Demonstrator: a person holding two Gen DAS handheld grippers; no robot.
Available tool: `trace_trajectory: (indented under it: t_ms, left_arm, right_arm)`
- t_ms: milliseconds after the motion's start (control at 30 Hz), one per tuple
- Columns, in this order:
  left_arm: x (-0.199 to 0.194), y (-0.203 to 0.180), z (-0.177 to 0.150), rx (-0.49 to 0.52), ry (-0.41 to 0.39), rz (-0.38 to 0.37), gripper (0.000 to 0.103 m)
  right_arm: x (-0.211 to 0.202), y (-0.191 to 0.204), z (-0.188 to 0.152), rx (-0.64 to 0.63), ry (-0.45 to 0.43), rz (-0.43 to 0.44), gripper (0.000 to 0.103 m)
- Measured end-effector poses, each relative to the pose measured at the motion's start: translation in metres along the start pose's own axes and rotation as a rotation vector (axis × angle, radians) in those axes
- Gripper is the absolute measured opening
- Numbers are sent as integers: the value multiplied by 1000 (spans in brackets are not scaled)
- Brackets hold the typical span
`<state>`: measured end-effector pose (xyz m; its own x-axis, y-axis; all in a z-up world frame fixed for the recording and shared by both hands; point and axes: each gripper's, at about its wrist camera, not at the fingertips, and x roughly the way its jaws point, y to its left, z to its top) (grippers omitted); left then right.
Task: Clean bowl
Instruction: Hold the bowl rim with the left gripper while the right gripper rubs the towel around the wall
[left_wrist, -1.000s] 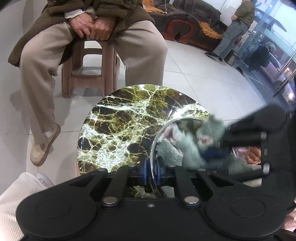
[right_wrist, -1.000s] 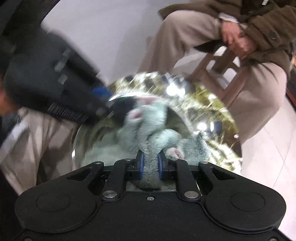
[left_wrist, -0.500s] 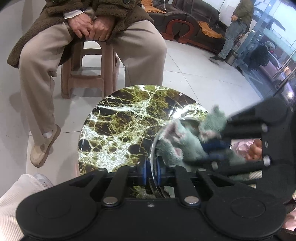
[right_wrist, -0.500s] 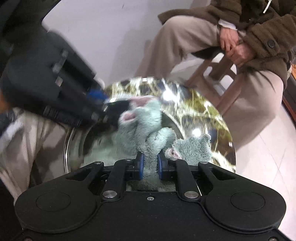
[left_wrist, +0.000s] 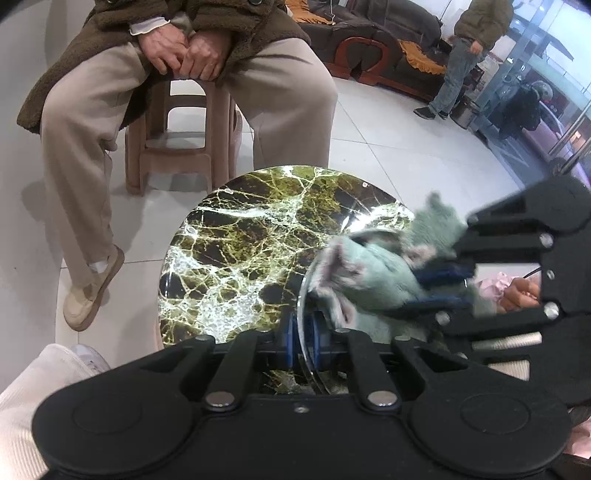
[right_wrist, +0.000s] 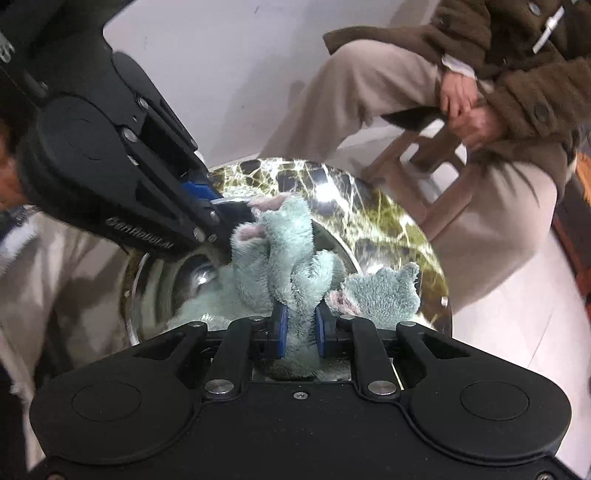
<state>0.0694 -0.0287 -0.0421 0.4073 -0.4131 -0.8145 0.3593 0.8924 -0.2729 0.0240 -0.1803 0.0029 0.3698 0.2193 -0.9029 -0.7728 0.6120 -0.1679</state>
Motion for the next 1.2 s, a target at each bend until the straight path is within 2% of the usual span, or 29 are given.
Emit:
trace_trajectory:
  t_ms: [133,233,333,400,467,600,667,800,900,1000,1100,1200]
  left_arm:
    - [1,-4,1,14,-3,1,9]
    - [2,-4,1,15,0,4,9]
    - [1,-4,1,23,-1,19,9]
    - [1,-1,1,18,3,15,10]
    - [1,0,0,13,-1,12,10]
    - [2,-1,2,8,-12,6,10]
    - [2,-2,3,12,-13,8,10]
    - [3,-2,2,16,-5,7,10]
    - [2,-2,0,19,-2,13,10]
    - [2,0,-1,15,4,18,11]
    - [3,-2,0,17,-2,17,11]
    - [3,-4,0,20,-8,15,10]
  right_arm:
    - [10,7,-2,33,47,87,15]
    - [16,11,10,53,-3,144,15]
    - [20,6,18,53,-25,114,15]
    - [20,-2,17,35,-28,28,13]
    - [14,-8,14,57,-21,18,13]
    - [13,-5,5,58,43,60,14]
    - [14,1,3,65,57,111,16]
    - [15,10,10,53,17,169,15]
    - [18,8,20,36,-13,113,15]
    - [15,1,18,6,-22,-3,13]
    - [7,-7,11,40,-6,10,13]
    - [8,-2,3,49,38,58,14]
